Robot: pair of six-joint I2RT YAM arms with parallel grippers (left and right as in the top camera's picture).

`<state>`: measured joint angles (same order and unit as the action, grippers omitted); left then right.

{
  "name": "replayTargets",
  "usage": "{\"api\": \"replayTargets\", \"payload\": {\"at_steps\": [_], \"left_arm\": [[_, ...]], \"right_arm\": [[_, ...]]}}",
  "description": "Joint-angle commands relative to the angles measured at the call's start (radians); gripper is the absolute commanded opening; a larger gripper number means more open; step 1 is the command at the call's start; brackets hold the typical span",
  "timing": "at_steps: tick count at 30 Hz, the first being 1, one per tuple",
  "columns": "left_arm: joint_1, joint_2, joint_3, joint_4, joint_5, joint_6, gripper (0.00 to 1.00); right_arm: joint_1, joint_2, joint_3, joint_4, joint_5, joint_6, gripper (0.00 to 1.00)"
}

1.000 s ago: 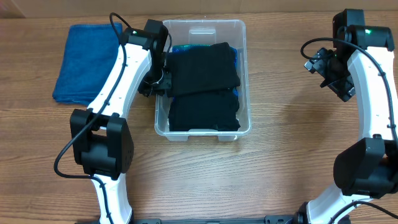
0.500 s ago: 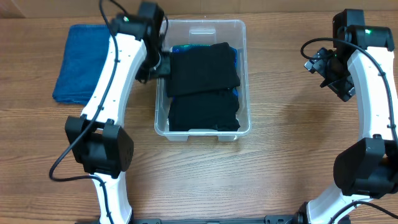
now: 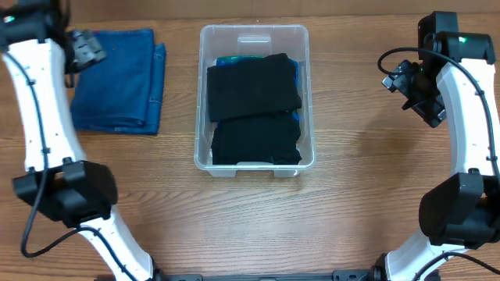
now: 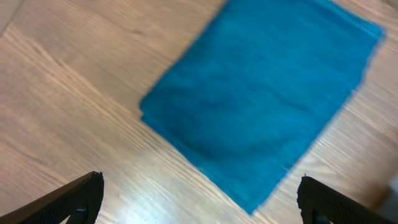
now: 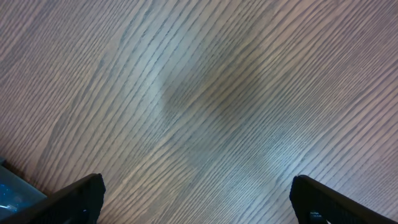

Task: Pack container
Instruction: 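Move the left gripper left to the folded teal towel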

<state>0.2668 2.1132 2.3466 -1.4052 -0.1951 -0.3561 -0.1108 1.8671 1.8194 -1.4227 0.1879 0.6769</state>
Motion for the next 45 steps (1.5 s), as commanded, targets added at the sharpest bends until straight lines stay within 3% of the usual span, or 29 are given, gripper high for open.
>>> {"api": "replayTargets", "payload": {"at_steps": [1, 3, 5, 8, 11, 24, 27, 30, 34, 40, 45], "left_arm": [[0.073, -0.006, -0.147, 0.096, 0.216, 0.114, 0.71], [0.08, -0.006, -0.249, 0.183, 0.229, 0.122, 0.26], [0.08, -0.006, -0.334, 0.284, 0.229, 0.137, 0.04], [0.076, -0.006, -0.446, 0.472, 0.23, 0.14, 0.04], [0.064, -0.006, -0.54, 0.541, 0.231, 0.144, 0.04], [0.046, -0.006, -0.753, 0.61, 0.241, 0.151, 0.04], [0.046, -0.006, -0.786, 0.568, 0.245, 0.144, 0.04], [0.046, -0.006, -0.839, 0.495, 0.263, 0.045, 0.04], [0.045, -0.006, -0.848, 0.349, 0.49, -0.071, 0.04], [0.047, -0.006, -0.818, 0.362, 0.564, -0.071, 0.04], [0.047, -0.006, -0.605, 0.289, 0.561, 0.021, 0.04]], "right_arm": [[-0.003, -0.019, -0.001, 0.005, 0.013, 0.005, 1.0], [-0.003, -0.019, -0.001, 0.005, 0.013, 0.005, 1.0], [-0.003, -0.019, -0.001, 0.005, 0.013, 0.005, 1.0], [-0.003, -0.019, -0.001, 0.005, 0.013, 0.005, 1.0], [-0.003, -0.019, -0.001, 0.005, 0.013, 0.005, 1.0], [-0.003, -0.019, -0.001, 0.005, 0.013, 0.005, 1.0], [-0.003, -0.019, -0.001, 0.005, 0.013, 0.005, 1.0], [-0.003, -0.019, -0.001, 0.005, 0.013, 0.005, 1.0], [-0.003, -0.019, -0.001, 0.005, 0.013, 0.005, 1.0], [-0.003, -0.019, -0.001, 0.005, 0.013, 0.005, 1.0], [-0.003, -0.019, -0.001, 0.005, 0.013, 0.005, 1.0]]}}
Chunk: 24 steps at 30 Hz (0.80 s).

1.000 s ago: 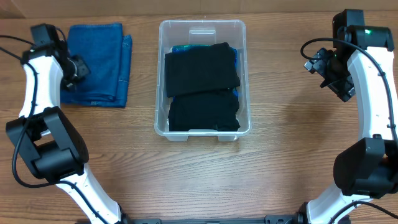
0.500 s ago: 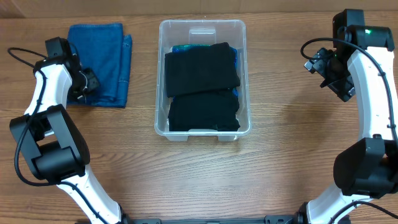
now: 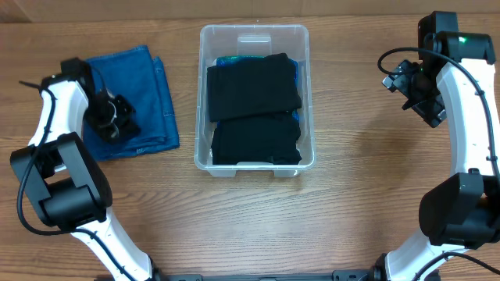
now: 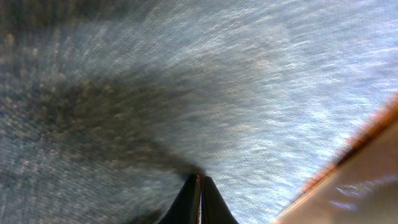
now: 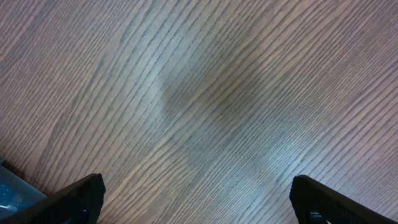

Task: Pack container
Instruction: 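Move the left gripper left to the folded teal towel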

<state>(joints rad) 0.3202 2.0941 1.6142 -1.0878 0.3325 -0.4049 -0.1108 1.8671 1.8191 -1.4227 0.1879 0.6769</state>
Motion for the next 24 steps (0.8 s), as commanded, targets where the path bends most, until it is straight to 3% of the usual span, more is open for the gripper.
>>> {"api": "replayTargets", "payload": {"at_steps": [1, 4, 5, 6, 7, 12, 14, 19, 24], "left_arm": [[-0.006, 0.013, 0.168, -0.043, 0.027, 0.083, 0.11], [0.024, 0.013, 0.256, -0.051, -0.037, 0.099, 0.42], [0.037, 0.013, 0.257, -0.041, -0.041, 0.098, 0.6], [0.056, 0.013, 0.257, -0.033, -0.051, 0.099, 0.89], [0.085, 0.013, 0.256, -0.03, -0.088, 0.108, 1.0], [0.191, 0.013, 0.219, 0.008, -0.084, 0.196, 1.0], [0.218, 0.013, 0.171, 0.074, 0.034, 0.3, 1.0], [0.235, 0.013, 0.042, 0.235, 0.19, 0.384, 0.96], [0.271, 0.013, -0.009, 0.308, 0.24, 0.443, 0.97]], "right_arm": [[-0.003, -0.019, 0.0, 0.005, 0.013, 0.005, 1.0], [-0.003, -0.019, 0.0, 0.005, 0.013, 0.005, 1.0], [-0.003, -0.019, 0.0, 0.005, 0.013, 0.005, 1.0], [-0.003, -0.019, 0.0, 0.005, 0.013, 0.005, 1.0], [-0.003, -0.019, 0.0, 0.005, 0.013, 0.005, 1.0], [-0.003, -0.019, 0.0, 0.005, 0.013, 0.005, 1.0], [-0.003, -0.019, 0.0, 0.005, 0.013, 0.005, 1.0], [-0.003, -0.019, 0.0, 0.005, 0.013, 0.005, 1.0], [-0.003, -0.019, 0.0, 0.005, 0.013, 0.005, 1.0]]}}
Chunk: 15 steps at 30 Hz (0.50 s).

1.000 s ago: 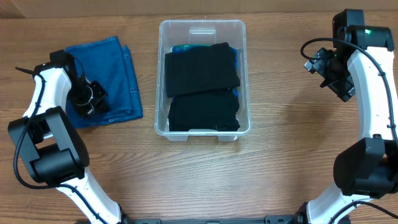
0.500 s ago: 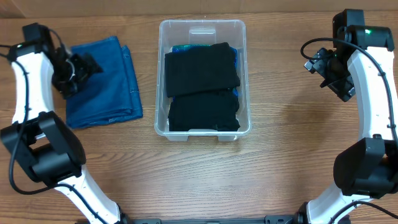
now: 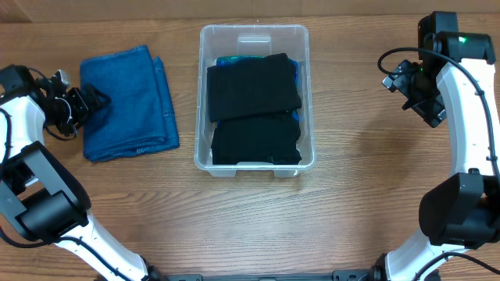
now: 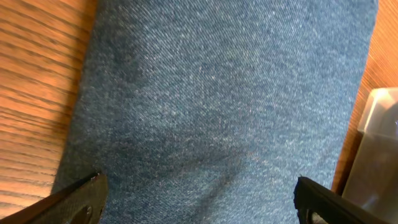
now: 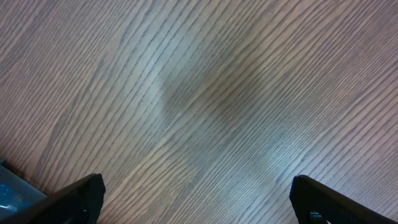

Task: Pack container
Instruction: 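Move the left gripper left to the folded teal towel, then grasp the teal towel's edge with the left gripper and lift it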

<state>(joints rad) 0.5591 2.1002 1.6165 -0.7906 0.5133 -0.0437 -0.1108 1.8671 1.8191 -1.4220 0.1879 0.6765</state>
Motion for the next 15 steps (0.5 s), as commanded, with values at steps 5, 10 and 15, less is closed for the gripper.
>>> {"api": "replayTargets", "payload": {"at_steps": [5, 10, 15], "left_arm": [[0.072, 0.007, -0.011, 0.022, 0.051, 0.15, 0.96], [0.076, 0.063, -0.011, 0.021, 0.02, 0.164, 0.98], [0.076, 0.11, -0.011, 0.023, 0.029, 0.18, 1.0]], "right_arm": [[-0.003, -0.019, 0.0, 0.004, 0.013, 0.005, 1.0], [-0.003, -0.019, 0.0, 0.004, 0.013, 0.005, 1.0], [-0.003, -0.019, 0.0, 0.004, 0.013, 0.005, 1.0]]}}
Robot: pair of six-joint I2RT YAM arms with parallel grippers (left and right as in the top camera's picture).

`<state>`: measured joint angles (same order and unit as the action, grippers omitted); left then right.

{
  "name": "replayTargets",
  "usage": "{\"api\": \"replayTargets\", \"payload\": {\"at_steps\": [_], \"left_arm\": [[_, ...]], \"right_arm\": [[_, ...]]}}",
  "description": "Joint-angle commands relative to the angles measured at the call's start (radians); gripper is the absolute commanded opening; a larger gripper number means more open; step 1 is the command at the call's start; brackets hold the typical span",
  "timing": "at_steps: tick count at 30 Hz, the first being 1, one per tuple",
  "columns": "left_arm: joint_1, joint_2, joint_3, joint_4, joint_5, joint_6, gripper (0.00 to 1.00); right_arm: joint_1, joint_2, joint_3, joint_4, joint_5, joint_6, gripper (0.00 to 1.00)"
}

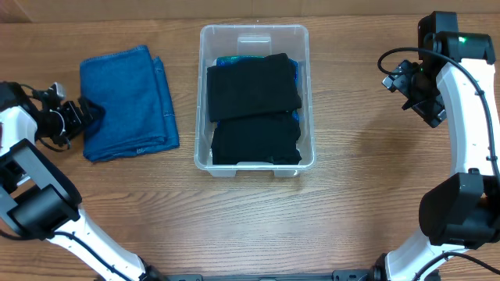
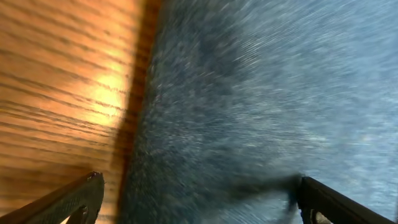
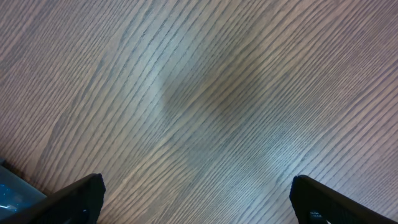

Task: Pack container
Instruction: 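Grasp the teal towel's edge with the left gripper and lift it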

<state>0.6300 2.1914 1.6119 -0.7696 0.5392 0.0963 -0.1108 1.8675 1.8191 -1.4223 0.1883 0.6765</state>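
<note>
A clear plastic container [image 1: 202, 94] stands mid-table with two folded black garments [image 1: 254, 87] in it, over something teal [image 1: 294, 72]. To its left a folded blue denim cloth [image 1: 129, 97] lies on the wood. My left gripper [image 1: 78, 117] is open at the cloth's left edge. In the blurred left wrist view the left gripper [image 2: 199, 208] straddles that edge of the denim cloth [image 2: 249, 93], its right fingertip [image 2: 323, 202] down on the fabric. My right gripper [image 1: 414, 90] hangs open over bare wood, nothing between the fingers of the right gripper [image 3: 199, 199].
The wooden table [image 1: 375, 187] carries nothing else. The container's wall stands close to the cloth's right edge. Both arm bases sit at the front corners.
My left gripper, still open, has shifted slightly toward the front along the cloth's left edge and sits closer to the fabric. The cloth, container and right arm are unmoved.
My left gripper was open at the cloth's far left corner. Then it was shut, pressed onto the cloth, which lay nearer the container and turned a little. Then it was open at the cloth's left edge, where it remains. The right arm held still throughout.
</note>
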Motion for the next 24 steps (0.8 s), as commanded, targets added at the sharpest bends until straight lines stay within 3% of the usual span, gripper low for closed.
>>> {"api": "replayTargets", "payload": {"at_steps": [1, 8, 14, 17, 24], "left_arm": [[0.005, 0.022, -0.007, 0.002, 0.003, 0.048, 1.0], [0.005, 0.08, -0.007, 0.004, 0.002, 0.069, 1.0], [0.005, 0.161, -0.007, 0.017, 0.141, 0.091, 1.0], [0.003, 0.163, -0.007, 0.004, 0.171, 0.091, 0.92], [-0.011, 0.239, -0.007, -0.048, 0.167, 0.091, 0.89]], "right_arm": [[-0.003, -0.02, 0.0, 0.005, 0.013, 0.005, 1.0], [-0.003, -0.02, 0.0, 0.004, 0.013, 0.005, 1.0], [-0.003, -0.02, 0.0, 0.004, 0.013, 0.005, 1.0], [-0.003, -0.02, 0.0, 0.004, 0.013, 0.005, 1.0], [-0.003, -0.02, 0.0, 0.004, 0.013, 0.005, 1.0]]}}
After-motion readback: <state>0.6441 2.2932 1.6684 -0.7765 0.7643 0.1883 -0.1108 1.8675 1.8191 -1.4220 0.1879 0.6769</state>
